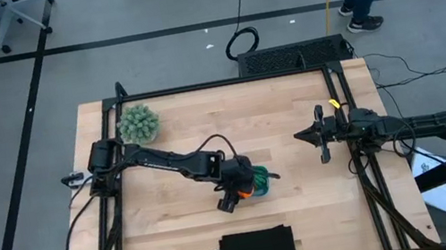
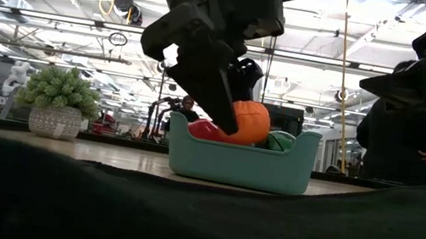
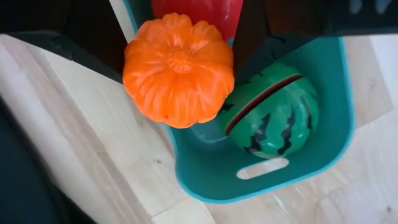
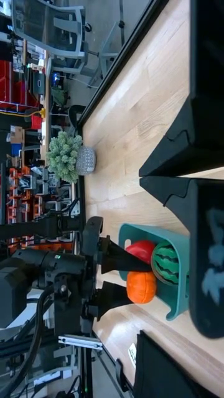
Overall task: Pick and placing Produce into tupperware
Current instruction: Put the pumpkin into the bin
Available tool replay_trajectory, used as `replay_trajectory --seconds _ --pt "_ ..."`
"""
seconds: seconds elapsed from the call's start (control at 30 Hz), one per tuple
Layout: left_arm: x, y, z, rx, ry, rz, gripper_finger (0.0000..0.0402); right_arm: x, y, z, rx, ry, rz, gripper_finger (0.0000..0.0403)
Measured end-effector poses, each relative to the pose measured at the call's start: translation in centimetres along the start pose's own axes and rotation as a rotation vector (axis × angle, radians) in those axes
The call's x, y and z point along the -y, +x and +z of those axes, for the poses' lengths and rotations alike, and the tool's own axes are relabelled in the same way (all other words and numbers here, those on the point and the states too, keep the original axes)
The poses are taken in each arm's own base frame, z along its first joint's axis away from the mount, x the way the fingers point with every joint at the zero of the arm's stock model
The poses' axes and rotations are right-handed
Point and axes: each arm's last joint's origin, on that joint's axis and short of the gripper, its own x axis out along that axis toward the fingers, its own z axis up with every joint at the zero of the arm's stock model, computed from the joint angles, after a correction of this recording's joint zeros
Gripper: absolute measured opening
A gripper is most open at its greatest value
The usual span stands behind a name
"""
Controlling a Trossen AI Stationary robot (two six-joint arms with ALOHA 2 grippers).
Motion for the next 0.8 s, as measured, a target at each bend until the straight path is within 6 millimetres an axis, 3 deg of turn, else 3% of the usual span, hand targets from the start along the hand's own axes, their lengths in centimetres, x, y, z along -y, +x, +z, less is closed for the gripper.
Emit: replay_trajectory --seconds 0.53,0.8 --pt "-0.1 0.0 0.0 -0.013 0.105 0.036 0.0255 0.0 0.0 0.0 0.0 -0.004 0.0 0.0" --pt "0.6 2.0 -0.4 -0.046 0.222 0.029 0.0255 0.0 0.0 0.0 0.0 -0.014 -0.001 0.0"
